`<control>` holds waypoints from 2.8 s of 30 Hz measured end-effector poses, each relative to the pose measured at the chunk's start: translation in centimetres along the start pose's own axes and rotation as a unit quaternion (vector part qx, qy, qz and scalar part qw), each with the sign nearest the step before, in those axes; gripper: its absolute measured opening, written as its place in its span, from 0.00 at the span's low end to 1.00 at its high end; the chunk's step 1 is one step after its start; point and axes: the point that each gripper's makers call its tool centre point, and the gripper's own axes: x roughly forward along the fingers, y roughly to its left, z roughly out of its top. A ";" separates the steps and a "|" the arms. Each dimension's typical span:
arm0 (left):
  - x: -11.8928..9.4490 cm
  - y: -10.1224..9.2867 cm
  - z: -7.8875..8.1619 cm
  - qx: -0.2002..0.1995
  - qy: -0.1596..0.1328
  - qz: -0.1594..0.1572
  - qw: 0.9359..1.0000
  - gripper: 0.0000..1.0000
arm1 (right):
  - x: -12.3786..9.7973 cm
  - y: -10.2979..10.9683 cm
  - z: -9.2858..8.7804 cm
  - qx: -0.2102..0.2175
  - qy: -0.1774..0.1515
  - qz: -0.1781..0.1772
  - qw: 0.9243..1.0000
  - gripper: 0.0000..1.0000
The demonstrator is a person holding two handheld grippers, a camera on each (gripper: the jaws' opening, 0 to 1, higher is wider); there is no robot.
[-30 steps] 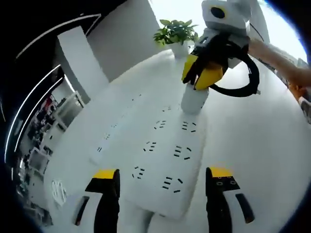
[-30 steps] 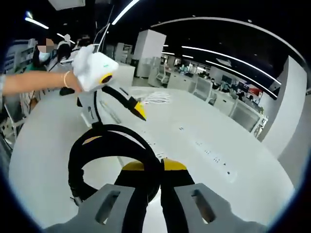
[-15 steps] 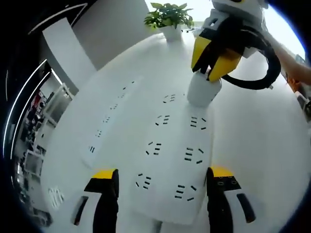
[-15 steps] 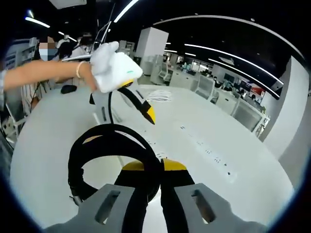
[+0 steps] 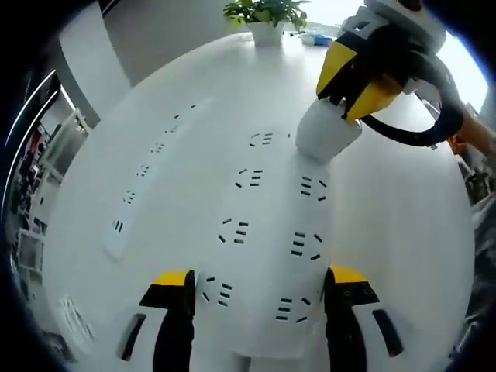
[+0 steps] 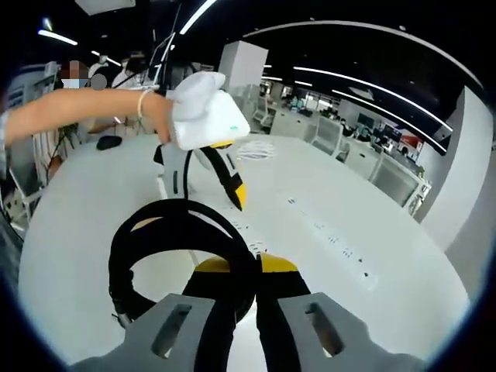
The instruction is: Straighten the power strip on the desk, plug the charger into it
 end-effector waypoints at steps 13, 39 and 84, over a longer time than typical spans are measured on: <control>0.2 0.1 -0.2 0.020 0.041 -0.024 0.999 0.66 | 0.5 -0.2 0.0 0.044 -0.017 -0.017 0.999 0.05; 0.4 1.1 0.3 0.034 0.035 -0.036 0.998 0.65 | 0.3 -0.9 0.1 0.046 -0.098 -0.088 0.990 0.05; 0.4 -0.1 0.2 0.036 0.028 -0.034 0.998 0.66 | 1.1 -1.3 1.1 0.022 -0.194 -0.127 0.973 0.16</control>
